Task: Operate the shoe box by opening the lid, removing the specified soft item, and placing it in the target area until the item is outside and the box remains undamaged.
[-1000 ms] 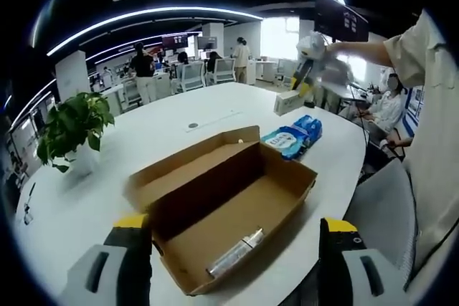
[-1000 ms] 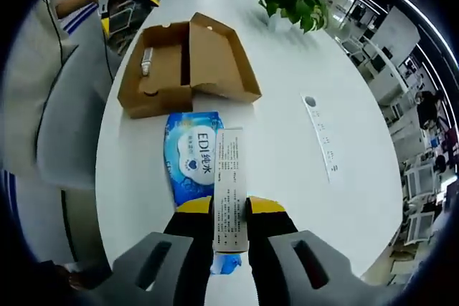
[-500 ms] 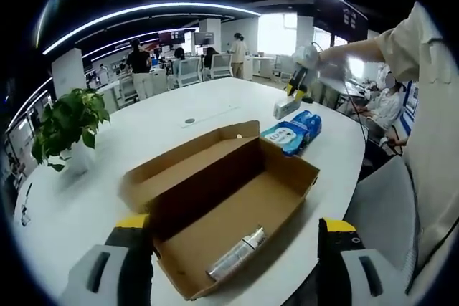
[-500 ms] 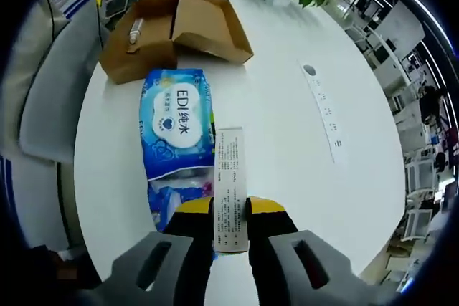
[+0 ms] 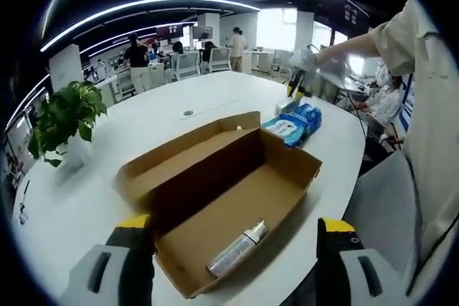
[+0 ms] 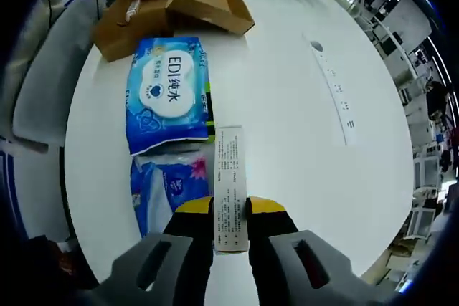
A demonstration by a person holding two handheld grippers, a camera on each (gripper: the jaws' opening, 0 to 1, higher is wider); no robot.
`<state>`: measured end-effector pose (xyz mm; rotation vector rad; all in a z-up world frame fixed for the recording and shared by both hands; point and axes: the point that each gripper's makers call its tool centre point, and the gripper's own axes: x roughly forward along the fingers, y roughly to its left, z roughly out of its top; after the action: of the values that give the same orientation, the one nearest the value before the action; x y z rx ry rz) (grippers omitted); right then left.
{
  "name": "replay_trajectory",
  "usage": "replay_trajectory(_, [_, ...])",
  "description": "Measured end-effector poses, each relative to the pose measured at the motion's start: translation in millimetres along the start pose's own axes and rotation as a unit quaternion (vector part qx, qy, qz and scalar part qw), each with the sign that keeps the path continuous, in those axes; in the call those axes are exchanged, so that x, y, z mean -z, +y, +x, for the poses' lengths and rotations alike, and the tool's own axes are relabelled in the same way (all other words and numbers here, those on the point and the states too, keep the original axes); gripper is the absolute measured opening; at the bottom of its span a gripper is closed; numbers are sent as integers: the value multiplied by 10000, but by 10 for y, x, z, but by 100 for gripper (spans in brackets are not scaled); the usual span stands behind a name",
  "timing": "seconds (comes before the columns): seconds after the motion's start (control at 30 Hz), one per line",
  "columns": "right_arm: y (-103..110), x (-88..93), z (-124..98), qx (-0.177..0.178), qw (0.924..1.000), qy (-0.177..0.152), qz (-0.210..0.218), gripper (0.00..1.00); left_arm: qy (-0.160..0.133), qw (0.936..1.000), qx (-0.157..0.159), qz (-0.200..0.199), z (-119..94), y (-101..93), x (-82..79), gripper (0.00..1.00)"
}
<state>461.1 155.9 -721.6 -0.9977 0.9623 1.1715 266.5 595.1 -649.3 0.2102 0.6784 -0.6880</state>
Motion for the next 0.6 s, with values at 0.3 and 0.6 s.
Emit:
replay_trajectory(0.3, [-50, 163, 90, 36, 9985, 364, -405, 15, 106, 9999, 16, -4, 25, 0, 60, 95])
replay_trajectory(0.6, [-18, 190, 88, 2, 9971, 495, -579, 15, 139, 9999, 24, 5, 21, 11, 73, 94])
